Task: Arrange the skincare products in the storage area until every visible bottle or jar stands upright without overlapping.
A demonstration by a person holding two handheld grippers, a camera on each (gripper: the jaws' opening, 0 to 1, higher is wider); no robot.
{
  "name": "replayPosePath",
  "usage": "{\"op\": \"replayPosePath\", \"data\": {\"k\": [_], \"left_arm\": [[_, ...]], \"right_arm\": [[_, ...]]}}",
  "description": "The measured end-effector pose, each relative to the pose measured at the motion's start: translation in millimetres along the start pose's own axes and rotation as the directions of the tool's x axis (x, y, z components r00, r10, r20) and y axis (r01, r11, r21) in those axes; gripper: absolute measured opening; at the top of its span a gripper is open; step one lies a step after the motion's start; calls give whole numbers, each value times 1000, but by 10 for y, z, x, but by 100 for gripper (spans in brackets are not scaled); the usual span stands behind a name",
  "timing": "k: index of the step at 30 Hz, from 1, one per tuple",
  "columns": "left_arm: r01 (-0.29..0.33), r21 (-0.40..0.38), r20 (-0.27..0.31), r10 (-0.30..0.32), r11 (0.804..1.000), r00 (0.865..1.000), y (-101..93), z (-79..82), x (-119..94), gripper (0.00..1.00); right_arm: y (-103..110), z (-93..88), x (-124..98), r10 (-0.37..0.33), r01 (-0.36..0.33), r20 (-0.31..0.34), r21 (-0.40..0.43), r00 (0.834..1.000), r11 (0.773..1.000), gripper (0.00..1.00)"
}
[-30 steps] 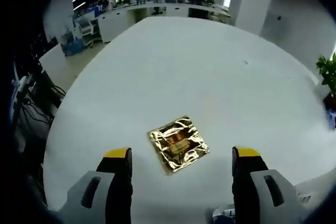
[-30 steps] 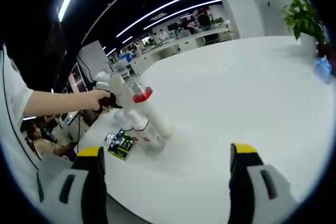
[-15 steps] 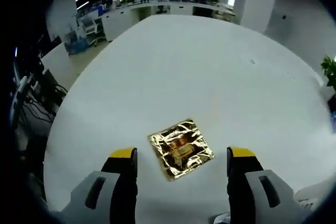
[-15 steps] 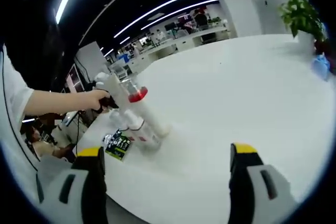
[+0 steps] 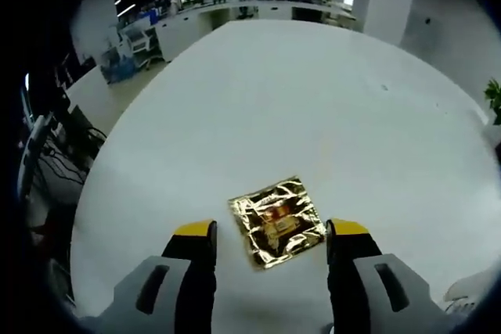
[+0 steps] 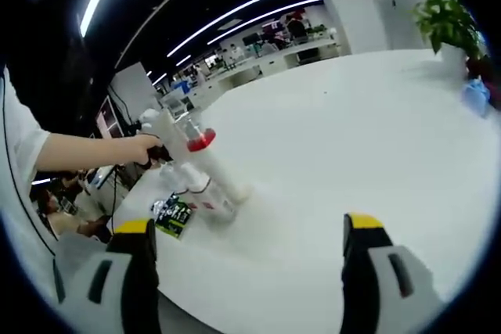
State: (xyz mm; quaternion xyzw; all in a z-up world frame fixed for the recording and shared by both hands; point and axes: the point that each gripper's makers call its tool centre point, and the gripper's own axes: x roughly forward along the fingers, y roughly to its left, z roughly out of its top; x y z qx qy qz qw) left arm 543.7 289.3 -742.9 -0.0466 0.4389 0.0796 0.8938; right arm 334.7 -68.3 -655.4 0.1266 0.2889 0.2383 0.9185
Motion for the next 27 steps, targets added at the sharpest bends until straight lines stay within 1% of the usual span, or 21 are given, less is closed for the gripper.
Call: {"op": "replayPosePath", "data": {"k": [2, 4, 11, 15, 18, 27], "left_arm": [[6, 9, 7, -6, 1000, 1000, -18, 12, -1, 46], [17, 20, 11, -17, 1000, 1000, -45, 19, 1, 37], [37, 29, 19, -38, 999, 999, -58, 47, 62, 36], [43, 43, 45, -45, 998, 998, -55, 127, 64, 35], [48, 69, 58, -52, 996, 997, -51, 178, 55, 35], [49, 91, 61, -55, 995, 997, 47, 189, -4, 35]], "right_arm": [[-1, 1, 2, 0, 0, 1, 2, 1000, 1000, 100], [1, 4, 4, 0, 0, 2, 0, 1000, 1000, 100], [2, 19, -3, -1, 1, 6, -1, 1000, 1000, 100], [15, 23, -1, 2, -2, 6, -2, 1000, 1000, 100], [20, 23, 5, 5, -5, 5, -3, 1000, 1000, 100], [63, 56, 13, 15, -15, 13, -12, 1000, 1000, 100]]}}
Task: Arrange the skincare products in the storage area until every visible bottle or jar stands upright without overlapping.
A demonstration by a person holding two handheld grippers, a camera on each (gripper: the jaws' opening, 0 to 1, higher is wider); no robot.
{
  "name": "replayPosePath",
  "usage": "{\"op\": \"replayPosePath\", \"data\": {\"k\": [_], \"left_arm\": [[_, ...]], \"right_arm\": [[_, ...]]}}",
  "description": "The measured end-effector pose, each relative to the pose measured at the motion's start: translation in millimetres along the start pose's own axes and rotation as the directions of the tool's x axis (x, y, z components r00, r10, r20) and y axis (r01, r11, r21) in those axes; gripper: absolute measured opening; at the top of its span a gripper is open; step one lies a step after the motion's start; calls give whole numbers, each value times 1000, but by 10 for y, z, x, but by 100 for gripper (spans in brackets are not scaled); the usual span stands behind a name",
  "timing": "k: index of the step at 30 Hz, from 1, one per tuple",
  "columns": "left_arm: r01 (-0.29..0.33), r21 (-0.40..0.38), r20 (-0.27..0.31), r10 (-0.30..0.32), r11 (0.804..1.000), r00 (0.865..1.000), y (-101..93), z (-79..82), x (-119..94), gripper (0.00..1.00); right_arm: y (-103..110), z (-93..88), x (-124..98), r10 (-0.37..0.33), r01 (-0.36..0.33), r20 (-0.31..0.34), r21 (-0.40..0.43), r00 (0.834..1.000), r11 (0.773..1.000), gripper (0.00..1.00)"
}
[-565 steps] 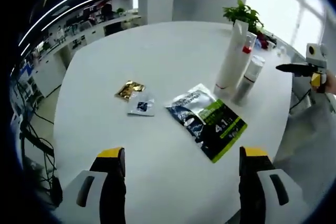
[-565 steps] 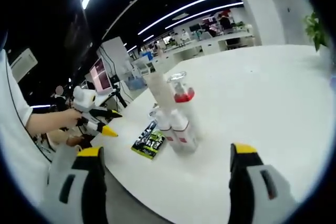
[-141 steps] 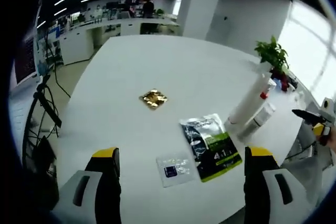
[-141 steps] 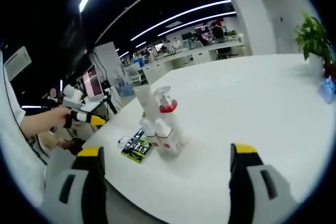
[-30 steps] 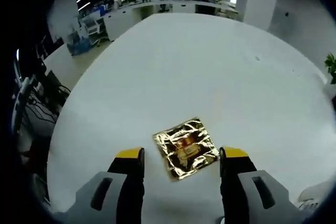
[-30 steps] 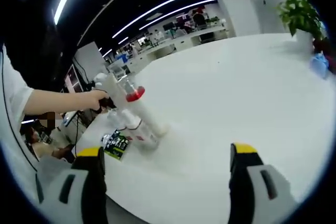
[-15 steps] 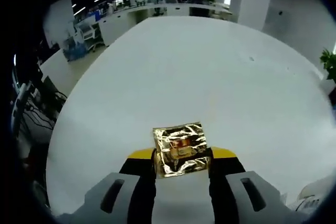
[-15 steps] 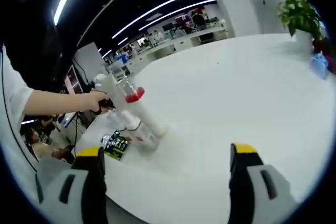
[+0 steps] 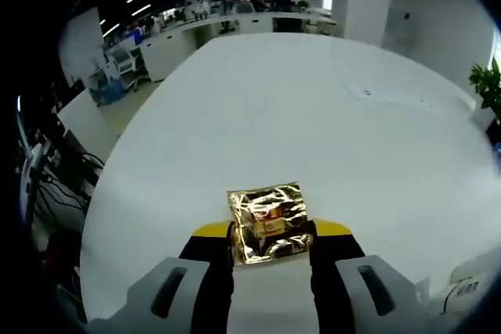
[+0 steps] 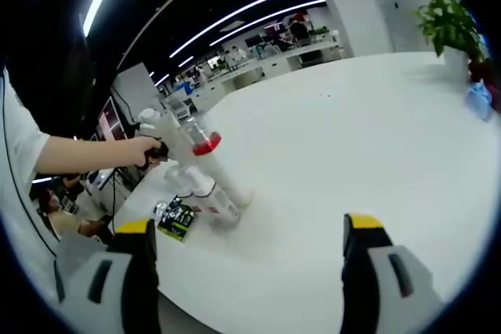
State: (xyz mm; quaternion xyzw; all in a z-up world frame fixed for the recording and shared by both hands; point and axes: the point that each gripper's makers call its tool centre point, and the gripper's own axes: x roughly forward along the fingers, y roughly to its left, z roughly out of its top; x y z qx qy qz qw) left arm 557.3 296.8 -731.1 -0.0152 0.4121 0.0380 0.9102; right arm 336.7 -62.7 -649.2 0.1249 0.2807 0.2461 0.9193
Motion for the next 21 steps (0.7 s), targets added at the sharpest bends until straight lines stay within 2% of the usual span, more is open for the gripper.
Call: {"op": "replayPosePath", "data": {"k": [6, 21], "left_arm": [[18, -2, 5, -18, 1000, 1000, 19, -64, -128, 34], [50, 18, 6, -50, 999, 999, 69, -356, -428, 35]], "right_arm": [[6, 6, -11, 3, -3, 5, -3, 1000, 1000, 100], [36, 19, -38, 9, -9, 16, -10, 1000, 1000, 100]]}}
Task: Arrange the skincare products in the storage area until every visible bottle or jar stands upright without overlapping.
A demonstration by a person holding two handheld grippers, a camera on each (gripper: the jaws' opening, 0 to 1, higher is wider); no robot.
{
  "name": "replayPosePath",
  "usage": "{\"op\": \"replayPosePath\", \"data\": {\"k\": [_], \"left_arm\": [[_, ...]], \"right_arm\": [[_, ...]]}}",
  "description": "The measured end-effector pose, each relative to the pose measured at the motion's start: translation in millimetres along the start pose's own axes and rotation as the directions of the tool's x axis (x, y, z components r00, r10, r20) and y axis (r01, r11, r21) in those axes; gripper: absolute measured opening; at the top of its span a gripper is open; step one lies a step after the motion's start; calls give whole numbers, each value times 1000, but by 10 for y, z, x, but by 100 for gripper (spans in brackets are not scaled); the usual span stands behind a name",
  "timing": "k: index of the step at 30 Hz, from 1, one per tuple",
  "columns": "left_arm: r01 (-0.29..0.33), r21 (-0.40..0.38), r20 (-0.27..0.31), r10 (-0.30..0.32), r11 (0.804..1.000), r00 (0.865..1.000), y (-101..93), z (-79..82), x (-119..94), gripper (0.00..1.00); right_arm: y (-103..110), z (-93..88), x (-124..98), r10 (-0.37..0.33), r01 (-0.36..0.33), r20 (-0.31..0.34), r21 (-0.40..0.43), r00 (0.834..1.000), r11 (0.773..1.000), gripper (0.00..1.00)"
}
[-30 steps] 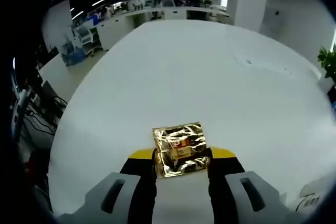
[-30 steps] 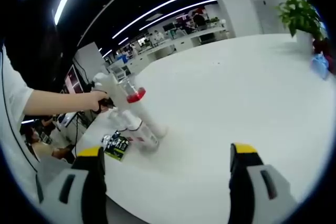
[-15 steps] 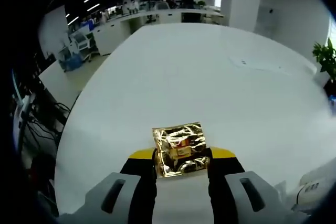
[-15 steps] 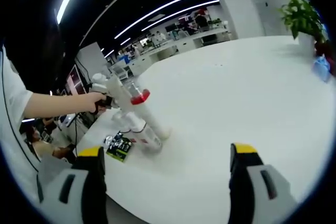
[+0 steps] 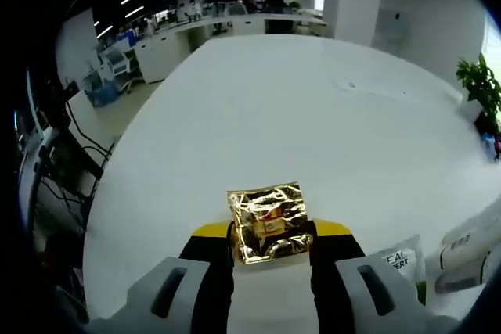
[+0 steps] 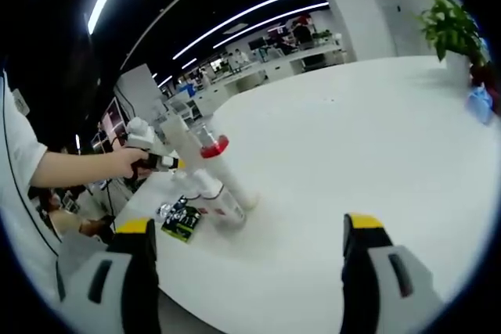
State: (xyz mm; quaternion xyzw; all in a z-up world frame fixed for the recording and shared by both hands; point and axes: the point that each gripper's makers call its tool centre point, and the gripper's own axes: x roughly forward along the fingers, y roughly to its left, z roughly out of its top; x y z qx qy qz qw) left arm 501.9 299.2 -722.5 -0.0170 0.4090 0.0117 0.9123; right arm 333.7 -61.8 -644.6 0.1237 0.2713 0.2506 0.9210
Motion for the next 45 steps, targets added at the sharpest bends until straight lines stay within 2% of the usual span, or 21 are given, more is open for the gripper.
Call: {"op": "replayPosePath", "data": {"k": [18, 35, 45], "left_arm": [[30, 12, -21, -30, 999, 999, -43, -387, -291, 35], [43, 34, -49, -41, 999, 998, -101, -619, -353, 35], [51, 42, -71, -48, 998, 996, -124, -719, -322, 35]], "right_arm": [[26, 16, -4, 3, -3, 6, -4, 1000, 1000, 100], [39, 16, -25, 0, 0, 8, -6, 1000, 1000, 100], [33, 12, -29, -2, 2, 7, -5, 1000, 1000, 100]]}}
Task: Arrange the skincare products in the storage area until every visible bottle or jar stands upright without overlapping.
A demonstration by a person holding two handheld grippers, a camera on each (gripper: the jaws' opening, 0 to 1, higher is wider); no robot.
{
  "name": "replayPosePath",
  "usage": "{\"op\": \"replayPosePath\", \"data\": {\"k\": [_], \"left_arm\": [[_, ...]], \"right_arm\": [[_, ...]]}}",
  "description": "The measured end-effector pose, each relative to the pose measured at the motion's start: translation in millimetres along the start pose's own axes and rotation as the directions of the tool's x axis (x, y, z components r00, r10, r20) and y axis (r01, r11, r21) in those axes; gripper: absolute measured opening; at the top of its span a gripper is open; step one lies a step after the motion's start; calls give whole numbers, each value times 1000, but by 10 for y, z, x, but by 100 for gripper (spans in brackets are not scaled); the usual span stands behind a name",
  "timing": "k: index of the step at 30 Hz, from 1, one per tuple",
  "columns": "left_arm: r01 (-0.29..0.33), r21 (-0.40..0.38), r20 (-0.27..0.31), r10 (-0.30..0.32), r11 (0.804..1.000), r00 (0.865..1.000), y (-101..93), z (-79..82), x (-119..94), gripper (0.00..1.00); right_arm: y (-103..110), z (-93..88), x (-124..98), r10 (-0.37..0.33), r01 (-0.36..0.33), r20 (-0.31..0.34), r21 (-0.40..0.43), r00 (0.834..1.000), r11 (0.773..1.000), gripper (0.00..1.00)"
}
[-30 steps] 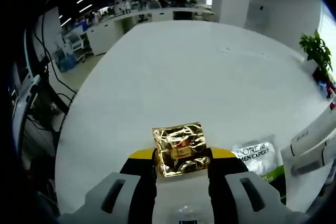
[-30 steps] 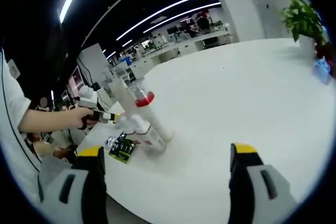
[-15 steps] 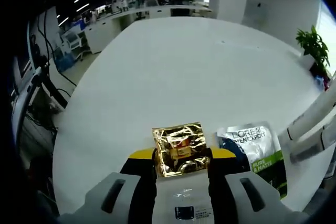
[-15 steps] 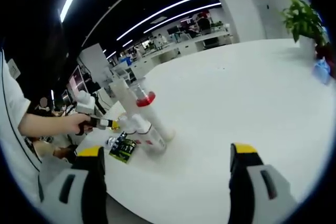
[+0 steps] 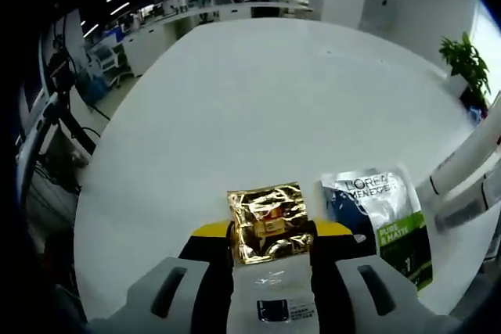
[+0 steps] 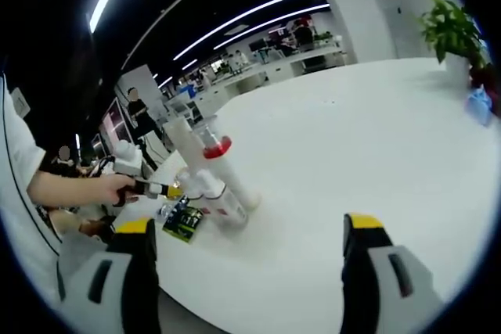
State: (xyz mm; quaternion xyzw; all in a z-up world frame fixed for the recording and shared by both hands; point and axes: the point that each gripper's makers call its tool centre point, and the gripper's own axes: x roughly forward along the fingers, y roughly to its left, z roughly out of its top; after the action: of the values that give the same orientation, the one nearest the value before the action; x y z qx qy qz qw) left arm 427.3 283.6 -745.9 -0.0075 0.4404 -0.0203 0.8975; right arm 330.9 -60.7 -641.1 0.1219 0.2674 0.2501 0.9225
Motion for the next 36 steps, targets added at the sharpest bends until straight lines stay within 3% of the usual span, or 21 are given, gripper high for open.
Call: {"op": "replayPosePath", "data": {"k": [25, 36], "left_arm": [[35, 66, 0, -35, 997, 999, -67, -4, 5, 39], [51, 76, 16, -52, 996, 999, -63, 29, -98, 42]], "right_arm": [[20, 31, -48, -6, 6, 9, -8, 1000, 1000, 100], [100, 69, -104, 1, 0, 18, -24, 1000, 1000, 100]]}}
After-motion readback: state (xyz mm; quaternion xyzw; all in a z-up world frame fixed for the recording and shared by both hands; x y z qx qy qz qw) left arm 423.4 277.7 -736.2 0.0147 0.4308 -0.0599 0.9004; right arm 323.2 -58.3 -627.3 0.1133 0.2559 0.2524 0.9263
